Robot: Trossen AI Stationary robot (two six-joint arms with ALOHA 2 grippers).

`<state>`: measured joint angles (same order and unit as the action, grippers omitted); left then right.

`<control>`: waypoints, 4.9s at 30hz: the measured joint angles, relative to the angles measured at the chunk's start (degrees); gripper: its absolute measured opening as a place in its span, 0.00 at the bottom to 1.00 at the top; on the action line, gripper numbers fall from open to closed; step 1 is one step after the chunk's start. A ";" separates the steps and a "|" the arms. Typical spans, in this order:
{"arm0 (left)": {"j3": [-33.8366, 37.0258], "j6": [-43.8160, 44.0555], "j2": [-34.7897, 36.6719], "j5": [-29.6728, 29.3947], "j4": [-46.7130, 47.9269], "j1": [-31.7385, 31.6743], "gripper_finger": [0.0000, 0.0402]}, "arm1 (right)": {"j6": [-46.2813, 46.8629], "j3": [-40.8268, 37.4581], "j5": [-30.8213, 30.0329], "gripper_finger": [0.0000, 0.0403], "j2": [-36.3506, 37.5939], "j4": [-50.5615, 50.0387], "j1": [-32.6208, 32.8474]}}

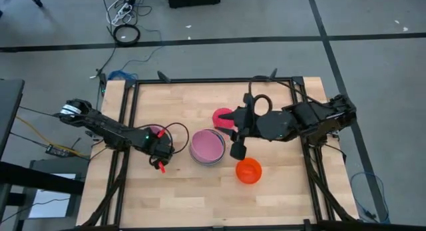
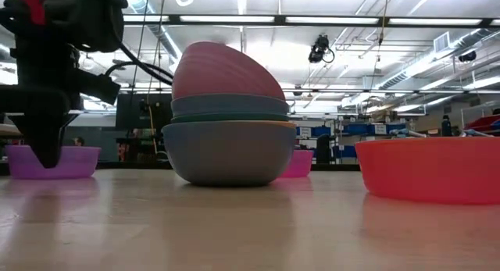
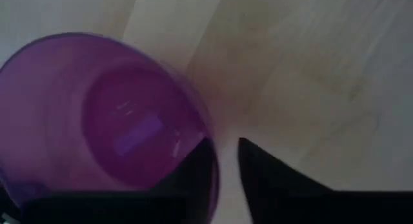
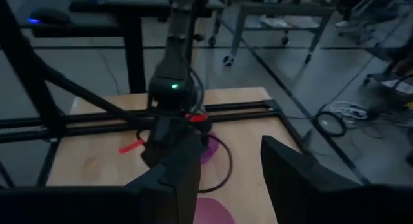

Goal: Nest bowls inside each other
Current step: Stack the violet bowl on top of the pink bowl, then stack the orange bowl on top of the violet bowl

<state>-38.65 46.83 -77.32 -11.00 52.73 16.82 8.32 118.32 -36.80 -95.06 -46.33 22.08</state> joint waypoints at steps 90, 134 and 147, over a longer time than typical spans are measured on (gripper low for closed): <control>-53.72 -36.71 -10.41 -18.28 7.18 -0.05 0.56 | 60.01 -37.76 14.49 0.39 3.25 -14.44 14.15; -53.81 -31.37 37.60 -19.66 7.69 5.85 0.56 | 54.72 -48.55 26.30 0.03 -11.83 13.21 8.97; -43.00 -22.07 38.23 -17.88 18.34 5.81 0.56 | 33.29 -27.91 18.57 0.00 -7.94 3.10 0.83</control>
<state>-81.65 24.76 -39.08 -28.88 71.06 22.63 41.61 90.41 -18.23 -103.00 -43.23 22.91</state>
